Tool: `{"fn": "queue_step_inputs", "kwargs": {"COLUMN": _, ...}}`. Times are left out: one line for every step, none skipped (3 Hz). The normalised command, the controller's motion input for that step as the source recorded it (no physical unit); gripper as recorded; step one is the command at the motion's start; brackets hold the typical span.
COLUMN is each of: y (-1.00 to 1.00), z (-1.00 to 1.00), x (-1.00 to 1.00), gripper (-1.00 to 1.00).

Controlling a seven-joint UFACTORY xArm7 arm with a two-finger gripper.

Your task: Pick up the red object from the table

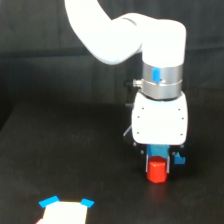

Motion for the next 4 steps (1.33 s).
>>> {"fn": "queue_step_inputs", "kwargs": {"y": 0.47, "z": 1.00, "x": -1.00, "gripper": -1.00}}
{"fn": "queue_step_inputs", "kwargs": {"y": 0.48, "z": 1.00, "x": -1.00, "gripper": -0.83}}
{"fn": "queue_step_inputs", "kwargs": {"y": 0.52, "z": 1.00, "x": -0.35, "gripper": -0.75}}
{"fn": "queue_step_inputs", "kwargs": {"y": -0.92, "z": 1.00, "x": -0.01, "gripper": -1.00}}
